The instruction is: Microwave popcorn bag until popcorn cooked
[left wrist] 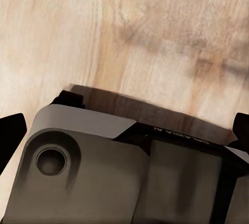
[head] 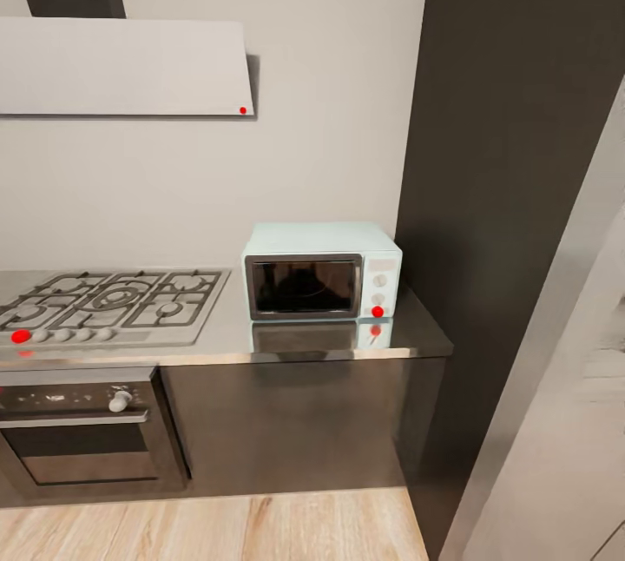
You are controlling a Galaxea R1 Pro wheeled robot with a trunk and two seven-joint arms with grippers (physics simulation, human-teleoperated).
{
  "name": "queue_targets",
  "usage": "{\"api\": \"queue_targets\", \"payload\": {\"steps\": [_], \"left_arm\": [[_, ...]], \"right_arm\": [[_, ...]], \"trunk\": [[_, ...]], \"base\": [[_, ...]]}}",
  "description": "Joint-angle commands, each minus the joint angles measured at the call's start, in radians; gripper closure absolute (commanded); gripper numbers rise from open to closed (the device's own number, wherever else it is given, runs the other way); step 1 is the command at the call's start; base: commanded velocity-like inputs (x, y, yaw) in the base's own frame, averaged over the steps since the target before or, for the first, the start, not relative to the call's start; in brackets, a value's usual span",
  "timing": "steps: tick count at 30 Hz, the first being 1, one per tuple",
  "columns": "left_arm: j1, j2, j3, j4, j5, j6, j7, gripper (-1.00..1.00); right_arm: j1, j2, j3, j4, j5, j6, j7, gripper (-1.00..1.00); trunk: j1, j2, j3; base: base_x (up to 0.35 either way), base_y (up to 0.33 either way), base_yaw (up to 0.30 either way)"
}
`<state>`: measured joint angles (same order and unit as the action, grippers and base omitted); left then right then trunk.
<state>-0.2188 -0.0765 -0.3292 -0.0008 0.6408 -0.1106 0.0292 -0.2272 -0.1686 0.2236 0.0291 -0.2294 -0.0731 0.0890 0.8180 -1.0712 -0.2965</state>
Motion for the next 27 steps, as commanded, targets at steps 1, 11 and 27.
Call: {"api": "queue_targets", "payload": {"steps": [1, 11, 27], "left_arm": [[-0.001, 0.0, -0.008, 0.001, 0.007, -0.003, 0.003, -1.0], [-0.001, 0.0, -0.008, 0.001, 0.008, -0.003, 0.009, -1.0], [-0.001, 0.001, -0.008, -0.001, 0.007, -0.008, 0.011, -1.0]], "right_arm": [[-0.001, -0.001, 0.008, 0.003, -0.01, -0.006, 0.002, -1.0], [-0.001, 0.035, 0.009, -0.1, -0.005, -0.001, -0.043, -1.0], [-0.513, 0.16, -0.002, -0.554, 0.053, 0.53, -0.123, -1.0]], "trunk": [[0.0, -0.001, -0.001], [0.0, -0.001, -0.001], [0.0, -0.001, -0.001]], "base": [[0.0, -0.01, 0.0], [0.0, -0.001, 0.0], [0.0, 0.0, 0.0]]}}
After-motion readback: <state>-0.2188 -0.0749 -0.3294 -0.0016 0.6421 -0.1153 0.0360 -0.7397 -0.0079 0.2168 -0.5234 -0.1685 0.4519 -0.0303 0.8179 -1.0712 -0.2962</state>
